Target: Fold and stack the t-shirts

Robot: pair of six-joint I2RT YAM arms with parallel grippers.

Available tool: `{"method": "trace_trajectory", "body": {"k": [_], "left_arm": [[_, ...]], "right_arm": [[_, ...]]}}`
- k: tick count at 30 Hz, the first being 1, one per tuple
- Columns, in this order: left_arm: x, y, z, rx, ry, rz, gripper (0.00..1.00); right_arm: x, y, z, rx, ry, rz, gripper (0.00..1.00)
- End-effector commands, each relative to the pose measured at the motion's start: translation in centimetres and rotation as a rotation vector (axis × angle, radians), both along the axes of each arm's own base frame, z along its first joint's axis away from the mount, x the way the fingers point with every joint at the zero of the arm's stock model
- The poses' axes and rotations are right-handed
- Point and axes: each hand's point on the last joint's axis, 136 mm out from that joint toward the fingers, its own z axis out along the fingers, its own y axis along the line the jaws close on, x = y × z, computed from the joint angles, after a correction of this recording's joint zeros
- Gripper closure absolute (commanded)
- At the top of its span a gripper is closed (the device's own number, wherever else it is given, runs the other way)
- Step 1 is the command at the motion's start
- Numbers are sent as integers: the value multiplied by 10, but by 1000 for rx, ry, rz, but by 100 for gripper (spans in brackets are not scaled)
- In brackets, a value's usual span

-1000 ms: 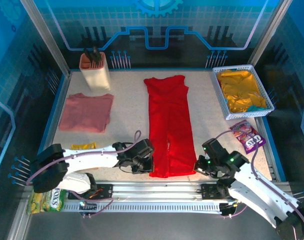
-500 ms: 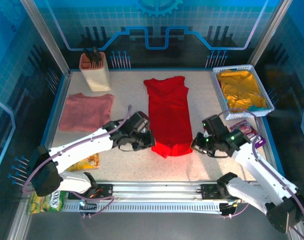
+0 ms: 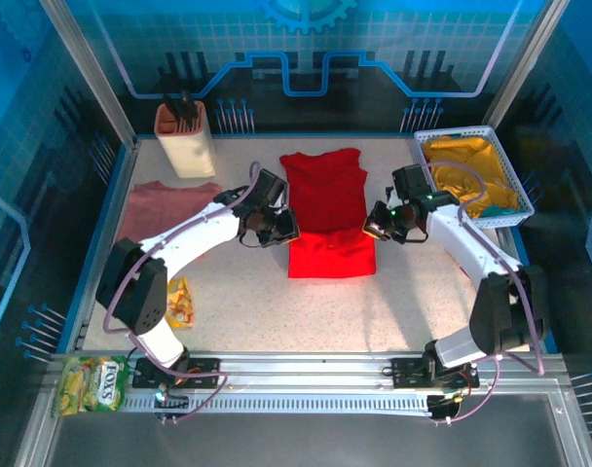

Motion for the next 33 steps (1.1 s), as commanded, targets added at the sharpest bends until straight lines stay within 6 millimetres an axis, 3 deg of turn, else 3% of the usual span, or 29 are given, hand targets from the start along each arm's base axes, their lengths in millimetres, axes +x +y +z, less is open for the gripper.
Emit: {"method": "trace_trajectory", "body": {"k": [1,5,11,15,16,18,19,21,24,27,33], "left_arm": [[29,-9,16,-50,-86,-51,100],[51,-11,9,-83,-84,-43,100],[79,-8,-18,-116,-43,-43,99],[95,0,-36,-105,-33,-33,89],[101,2,-41,-102,-32,-32,81],[115,9,-48,-93,-26,-22,52],[120,13,-50,-87,-17,-17,45],[127,20,-45,-89,-16,-16,44],[118,29,-27,-86,-43,-15,42],[92,32,-18,-120,-31,0,41],[40,2,-18,-198,-24,8,39]], "right_arm": [[29,8,12,39,-76,62,100],[49,6,-1,45,-66,61,100],[71,-3,-24,15,-33,59,100],[89,-6,-39,24,-35,69,95],[95,-6,-43,24,-36,74,89],[107,-11,-50,11,-41,86,48],[112,-14,-53,-4,-40,88,36],[116,-23,-53,-26,-48,83,28],[105,-29,-42,-13,-60,75,20],[81,-26,-31,13,-53,77,18],[35,7,-30,111,-29,52,6]]}}
